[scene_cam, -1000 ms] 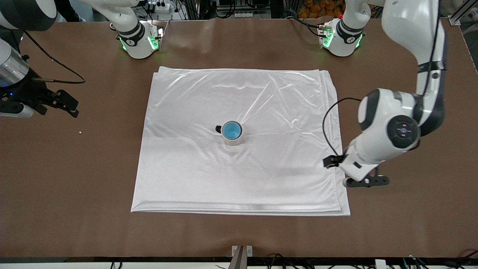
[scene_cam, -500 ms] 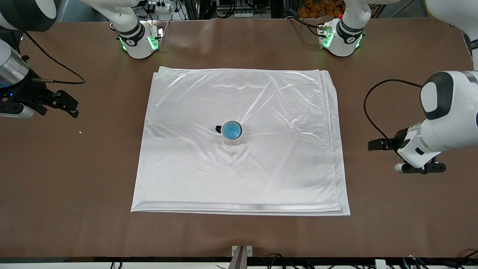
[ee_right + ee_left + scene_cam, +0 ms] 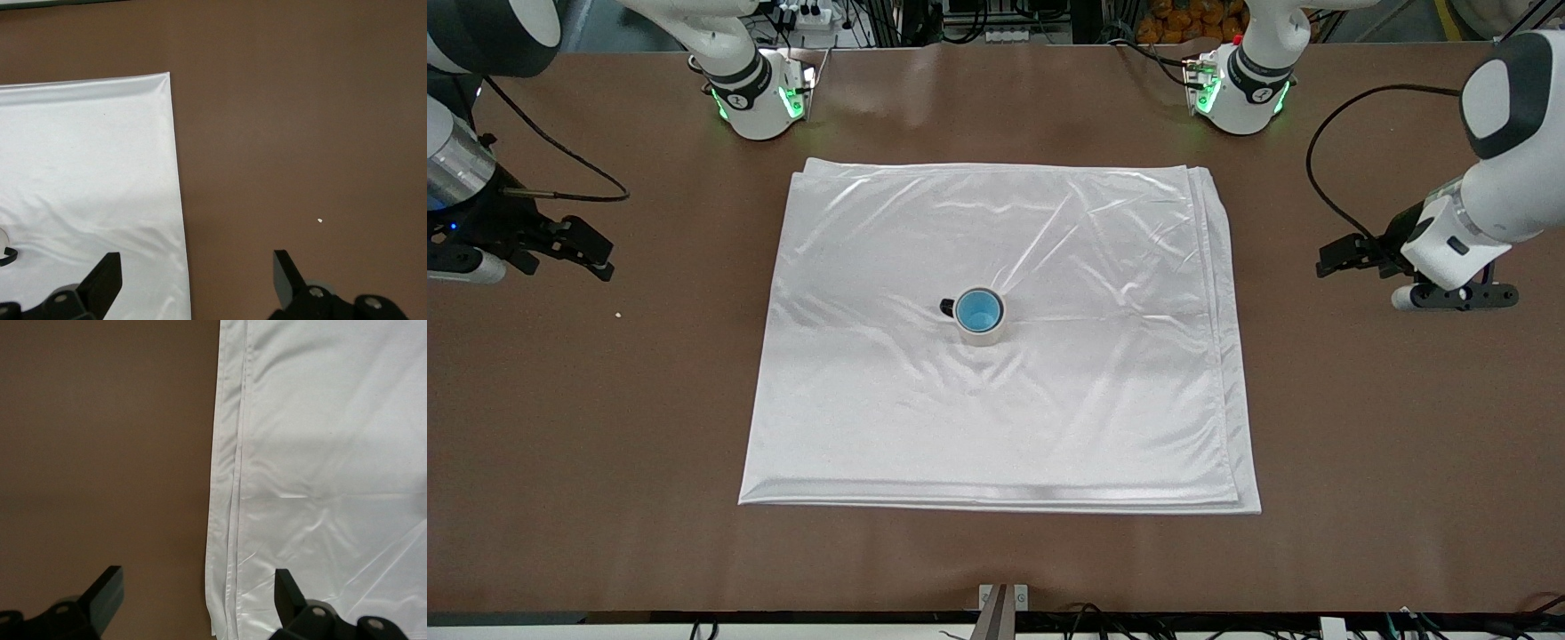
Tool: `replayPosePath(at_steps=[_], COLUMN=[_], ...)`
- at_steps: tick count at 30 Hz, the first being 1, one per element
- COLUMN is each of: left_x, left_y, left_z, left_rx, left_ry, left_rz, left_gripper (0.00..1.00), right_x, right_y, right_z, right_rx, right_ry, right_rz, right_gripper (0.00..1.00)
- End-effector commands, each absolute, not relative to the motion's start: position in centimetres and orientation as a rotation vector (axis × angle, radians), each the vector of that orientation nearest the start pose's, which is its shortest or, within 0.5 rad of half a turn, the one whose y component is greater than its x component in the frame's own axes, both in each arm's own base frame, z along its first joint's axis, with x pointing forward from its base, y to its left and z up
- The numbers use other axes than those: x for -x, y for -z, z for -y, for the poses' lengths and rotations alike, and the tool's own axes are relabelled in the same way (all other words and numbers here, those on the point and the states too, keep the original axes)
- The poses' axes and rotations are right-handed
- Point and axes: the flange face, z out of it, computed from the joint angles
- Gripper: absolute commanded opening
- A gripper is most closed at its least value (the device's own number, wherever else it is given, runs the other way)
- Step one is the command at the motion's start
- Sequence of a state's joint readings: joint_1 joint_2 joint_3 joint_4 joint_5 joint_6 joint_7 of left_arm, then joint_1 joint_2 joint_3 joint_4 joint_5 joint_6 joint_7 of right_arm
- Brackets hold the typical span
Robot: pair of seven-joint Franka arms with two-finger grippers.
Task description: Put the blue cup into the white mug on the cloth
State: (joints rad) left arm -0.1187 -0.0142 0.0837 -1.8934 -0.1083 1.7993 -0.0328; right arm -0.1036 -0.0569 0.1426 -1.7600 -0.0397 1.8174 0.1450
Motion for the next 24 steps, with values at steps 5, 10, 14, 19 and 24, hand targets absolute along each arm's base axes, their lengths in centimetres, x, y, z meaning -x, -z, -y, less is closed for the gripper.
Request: replayPosePath(at_steps=[5, 10, 14, 19, 24], left_x=[-55.3, -55.6, -55.9, -55.8, -55.7], left_y=[-56.4, -60.4, -61.8, -62.6, -62.7], left_z=[2.2, 1.9, 1.4, -0.2, -0.3], left_rx=[3.243, 3.147, 3.135, 3.132, 3.12], left_ry=[0.018, 0.084, 0.072, 0.082, 0.071], left_rz=[0.03, -0.016, -0.001, 0.036, -0.089], left_gripper=[1.0, 1.0, 1.0, 1.0, 1.0], right_x=[-55.9, -55.9, -56.0, -56.0, -56.0], right_y=[-58.9, -58.9, -58.9, -58.9, -58.9], right_z=[-0.8, -0.8, -0.9, -1.1, -1.2], right_rx=[3.15, 3.15, 3.133, 3.093, 3.093], right_ry=[0.174, 0.174, 0.176, 0.169, 0.172], right_rz=[-0.199, -0.199, -0.203, -0.212, -0.207], right_gripper=[1.0, 1.0, 1.0, 1.0, 1.0])
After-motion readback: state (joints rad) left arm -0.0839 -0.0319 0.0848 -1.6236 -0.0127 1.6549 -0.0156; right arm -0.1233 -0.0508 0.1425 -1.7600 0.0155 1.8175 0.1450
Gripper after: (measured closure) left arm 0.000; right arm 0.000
